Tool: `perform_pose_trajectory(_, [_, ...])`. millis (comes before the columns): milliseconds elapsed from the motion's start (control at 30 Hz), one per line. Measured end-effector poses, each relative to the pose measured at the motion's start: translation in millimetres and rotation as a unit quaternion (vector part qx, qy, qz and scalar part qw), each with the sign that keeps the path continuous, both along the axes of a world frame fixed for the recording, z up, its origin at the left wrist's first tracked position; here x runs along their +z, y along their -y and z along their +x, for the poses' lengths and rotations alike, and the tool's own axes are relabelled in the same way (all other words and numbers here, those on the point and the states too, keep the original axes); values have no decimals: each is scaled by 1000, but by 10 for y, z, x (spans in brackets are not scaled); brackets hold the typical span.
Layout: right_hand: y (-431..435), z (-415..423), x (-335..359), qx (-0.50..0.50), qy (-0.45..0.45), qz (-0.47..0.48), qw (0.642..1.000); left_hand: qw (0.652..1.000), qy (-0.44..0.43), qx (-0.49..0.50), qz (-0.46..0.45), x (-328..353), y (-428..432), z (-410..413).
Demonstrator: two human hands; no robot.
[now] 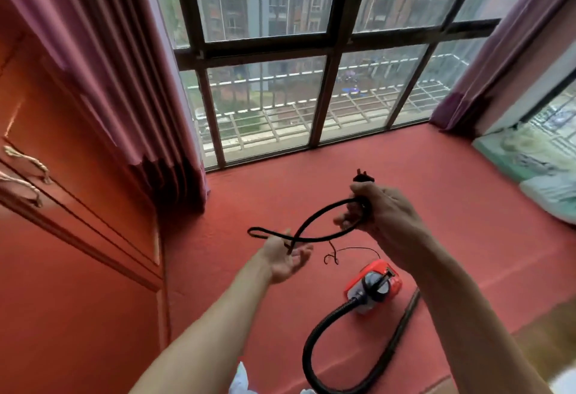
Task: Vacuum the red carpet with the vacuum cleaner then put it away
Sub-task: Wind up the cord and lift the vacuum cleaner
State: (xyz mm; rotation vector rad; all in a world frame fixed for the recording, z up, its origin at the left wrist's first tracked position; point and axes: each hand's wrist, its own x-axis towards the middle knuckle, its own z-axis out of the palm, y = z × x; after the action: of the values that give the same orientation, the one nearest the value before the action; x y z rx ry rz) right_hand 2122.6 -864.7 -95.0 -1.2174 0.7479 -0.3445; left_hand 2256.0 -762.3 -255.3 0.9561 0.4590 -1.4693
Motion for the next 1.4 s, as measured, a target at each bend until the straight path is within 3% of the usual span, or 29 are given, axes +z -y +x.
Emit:
perform_pose_trajectory(100, [-87, 55, 115, -59, 30, 17, 998, 991, -82, -49, -93, 136, 417, -206])
perform_pose_trajectory(167, [-108, 38, 156, -114, 42, 32, 992, 984, -132, -2, -122, 212, 650, -220])
perform_pose_trajectory(267, [-112, -93, 194, -179, 76, 58, 979, 970, -176, 116, -117, 242, 903, -66])
perform_pose_trajectory(333, [-81, -249, 174, -229, 87, 54, 968, 973, -165, 142, -71, 214, 985, 80])
perform_pose_trajectory(467, [49, -495, -81, -352, 73, 26, 933, 999, -29, 43, 2, 198, 943, 262])
perform_pose_trajectory(567, [197, -557, -406, -444, 4, -8, 896, 992, 98, -77, 25, 127, 888, 305])
perform_pose_trajectory(767, [597, -426, -1167, -521, -213, -70, 824, 933, 300, -199, 13, 224, 959, 507])
perform_pose_trajectory(867, [885, -188, -1486, -487, -283, -20, 826, 882, 390, -263, -16, 413, 1010, 732])
perform_pose_trajectory(1000, [1325, 365, -1959, -431, -195, 190, 860, 800, 487, -350, -37, 745, 1101, 1053])
perform_pose_trajectory(1100, [1574, 933, -2033, -352, -97, 287, 886, 749, 550, -368, -14, 993, 1205, 1354])
perform_pose_trajectory(1267, [1948, 1614, -1819, -349, 110, 383, 848, 665, 619, -418, 4, 1173, 1297, 1837])
perform_pose_trajectory(1333, [2136, 1784, -1763, -365, 149, 389, 833, 676, 622, -395, 3, 1165, 1329, 1934])
perform_pose_trajectory(1400, [2292, 1895, -1744, -403, 140, 376, 822, 710, 621, -332, 5, 1083, 1396, 2040])
